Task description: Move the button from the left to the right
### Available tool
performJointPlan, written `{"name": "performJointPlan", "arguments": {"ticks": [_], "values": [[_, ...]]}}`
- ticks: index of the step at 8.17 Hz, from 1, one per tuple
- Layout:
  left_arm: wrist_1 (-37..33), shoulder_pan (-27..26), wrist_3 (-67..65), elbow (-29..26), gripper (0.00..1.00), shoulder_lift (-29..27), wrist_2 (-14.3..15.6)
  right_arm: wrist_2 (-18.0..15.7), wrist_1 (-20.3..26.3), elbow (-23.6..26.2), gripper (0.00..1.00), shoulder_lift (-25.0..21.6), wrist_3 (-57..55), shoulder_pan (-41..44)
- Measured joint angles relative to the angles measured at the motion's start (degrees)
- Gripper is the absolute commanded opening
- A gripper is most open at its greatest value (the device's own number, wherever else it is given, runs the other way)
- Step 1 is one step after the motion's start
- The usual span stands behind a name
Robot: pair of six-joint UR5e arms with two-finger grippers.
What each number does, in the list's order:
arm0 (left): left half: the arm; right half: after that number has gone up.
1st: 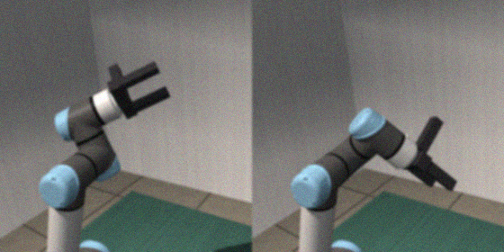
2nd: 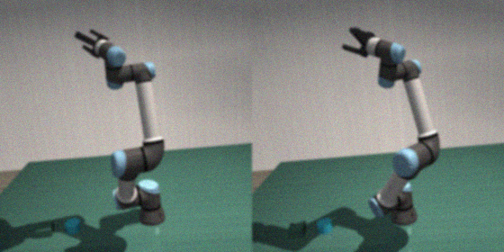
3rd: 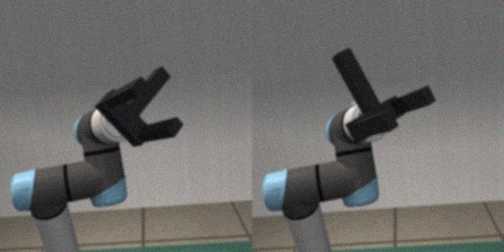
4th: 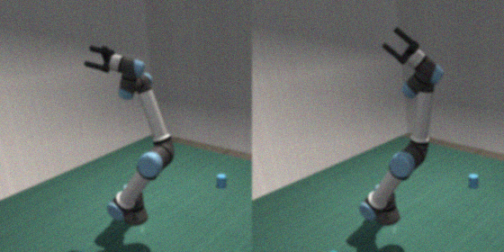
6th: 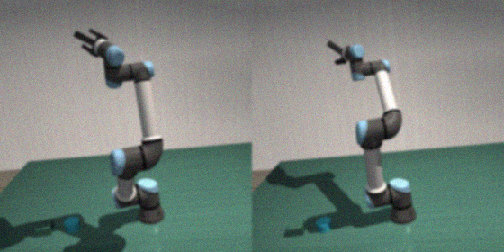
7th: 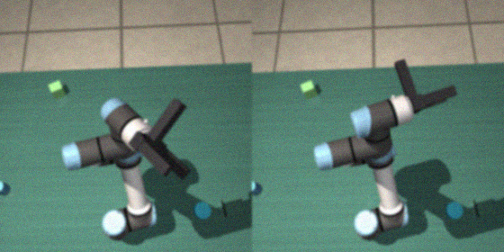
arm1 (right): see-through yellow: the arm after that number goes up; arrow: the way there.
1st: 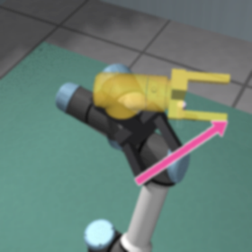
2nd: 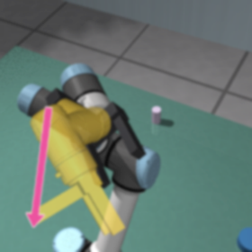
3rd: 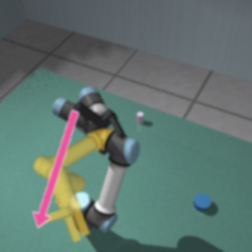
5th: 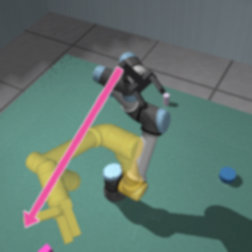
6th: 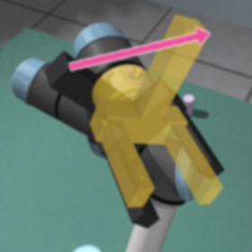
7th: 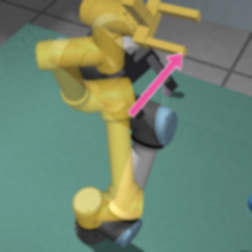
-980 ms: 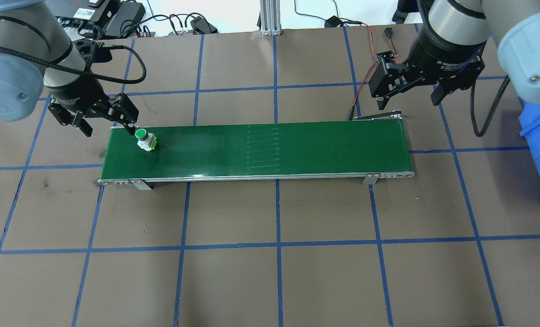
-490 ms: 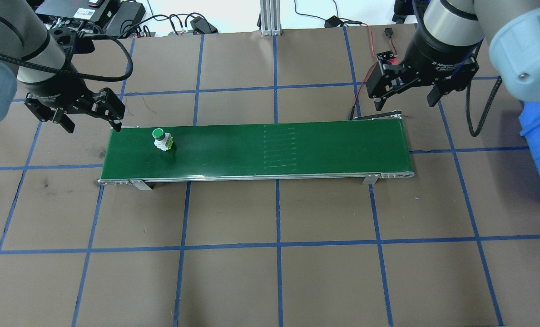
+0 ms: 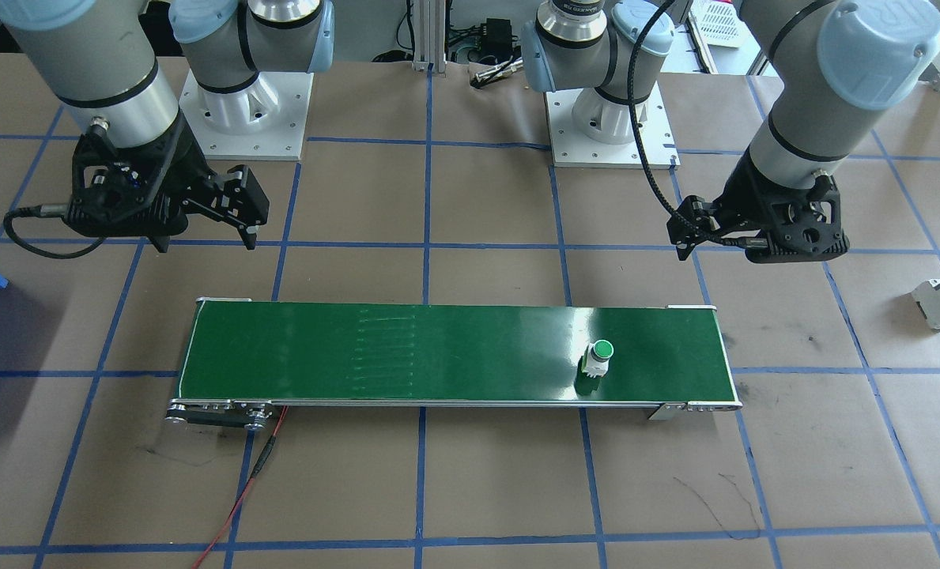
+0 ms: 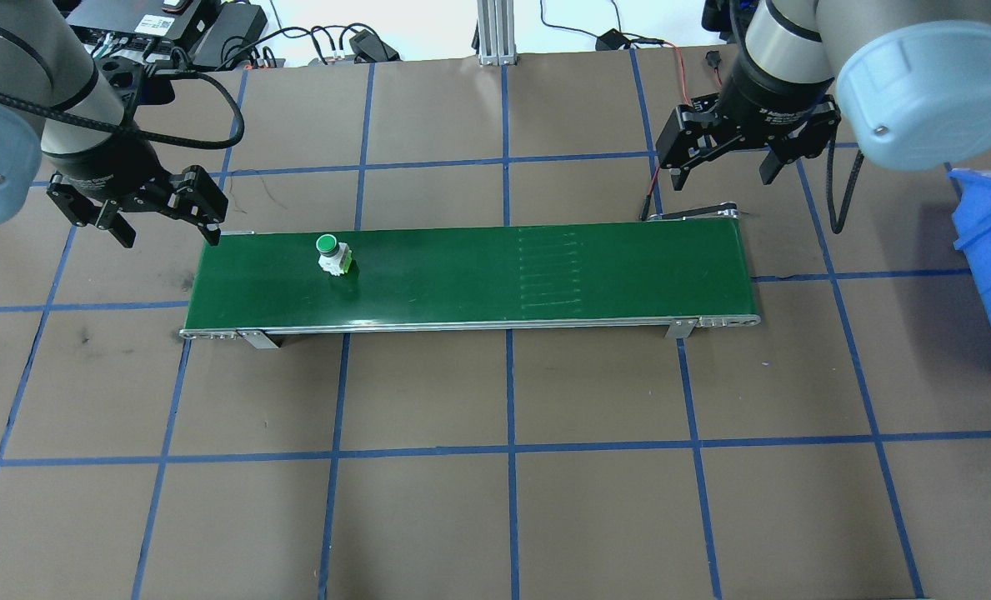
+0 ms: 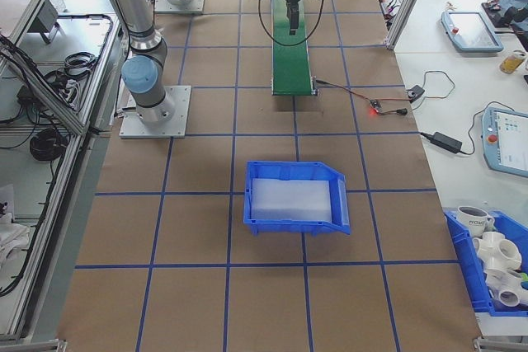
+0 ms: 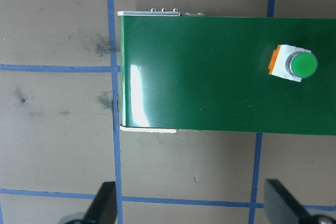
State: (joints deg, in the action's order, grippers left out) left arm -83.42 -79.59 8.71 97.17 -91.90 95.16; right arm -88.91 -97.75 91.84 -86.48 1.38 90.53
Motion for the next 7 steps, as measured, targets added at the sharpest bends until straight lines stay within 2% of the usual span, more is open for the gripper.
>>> {"name": "performJointPlan", "arguments": {"ticks": [2,7], "values": [[0.2,0.1,0.1,0.0,1.00,-0.8,-0.1,0.4,-6.1,0.0,1.00,4.2,-0.2,0.0],[1.8,0.1,-0.2,0.0,1.00,-2.3,-0.1,0.7,-10.0,2.5,0.99,9.5,-0.5,-0.1]]}}
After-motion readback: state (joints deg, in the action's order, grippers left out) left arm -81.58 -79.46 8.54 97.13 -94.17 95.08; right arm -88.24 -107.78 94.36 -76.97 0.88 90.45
